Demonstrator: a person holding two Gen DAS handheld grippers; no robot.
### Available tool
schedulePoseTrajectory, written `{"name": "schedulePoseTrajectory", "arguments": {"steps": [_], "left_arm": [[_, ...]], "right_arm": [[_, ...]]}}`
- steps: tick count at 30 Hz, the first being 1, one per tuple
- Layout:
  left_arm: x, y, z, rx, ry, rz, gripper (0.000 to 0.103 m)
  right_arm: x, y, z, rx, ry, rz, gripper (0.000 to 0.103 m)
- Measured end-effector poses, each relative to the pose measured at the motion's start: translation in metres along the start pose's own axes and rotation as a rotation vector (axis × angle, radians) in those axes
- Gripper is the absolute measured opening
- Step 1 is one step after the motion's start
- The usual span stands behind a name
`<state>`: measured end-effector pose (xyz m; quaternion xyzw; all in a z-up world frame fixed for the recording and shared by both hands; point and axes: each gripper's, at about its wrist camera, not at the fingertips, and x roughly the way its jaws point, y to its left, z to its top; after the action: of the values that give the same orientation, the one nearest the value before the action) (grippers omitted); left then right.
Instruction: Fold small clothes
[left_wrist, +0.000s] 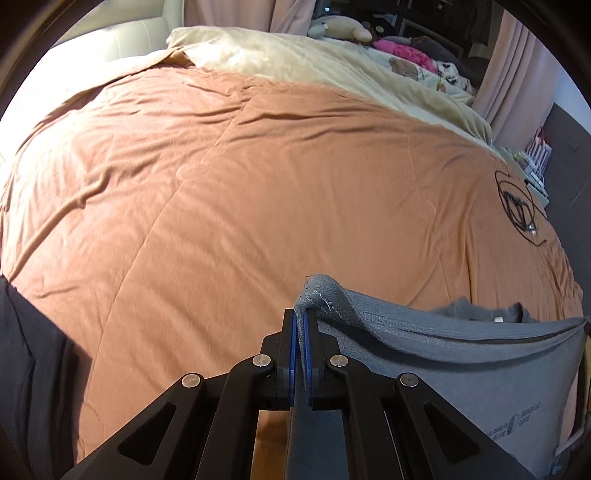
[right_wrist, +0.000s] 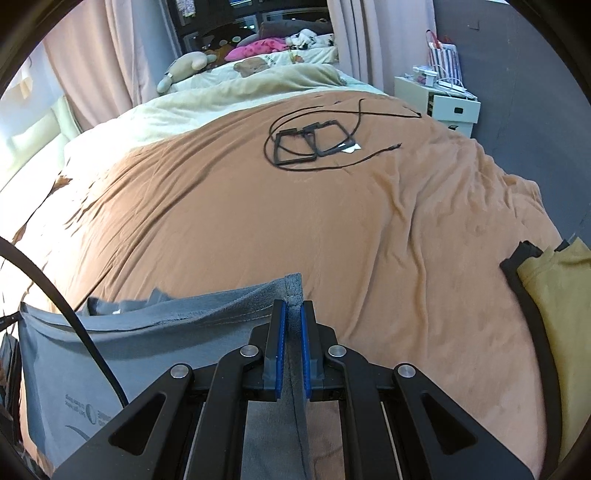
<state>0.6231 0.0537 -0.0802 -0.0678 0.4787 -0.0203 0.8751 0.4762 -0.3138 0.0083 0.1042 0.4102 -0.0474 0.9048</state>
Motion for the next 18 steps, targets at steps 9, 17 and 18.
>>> {"name": "schedulePoseTrajectory", "arguments": {"steps": [9, 17, 18], "left_arm": [[0.029, -0.004, 0.023, 0.007, -0.004, 0.031, 0.003], [0.072, 0.000, 0.024, 0.009, 0.065, 0.061, 0.003], [0.077, 0.000, 0.023, 0.011, 0.073, 0.066, 0.003]], "right_arm": [[0.041, 0.009, 0.025, -0.003, 0.027, -0.038, 0.004], [0.086, 0.006, 0.032, 0.016, 0.093, -0.070, 0.004], [0.092, 0.006, 0.031, 0.017, 0.103, -0.075, 0.004]]}}
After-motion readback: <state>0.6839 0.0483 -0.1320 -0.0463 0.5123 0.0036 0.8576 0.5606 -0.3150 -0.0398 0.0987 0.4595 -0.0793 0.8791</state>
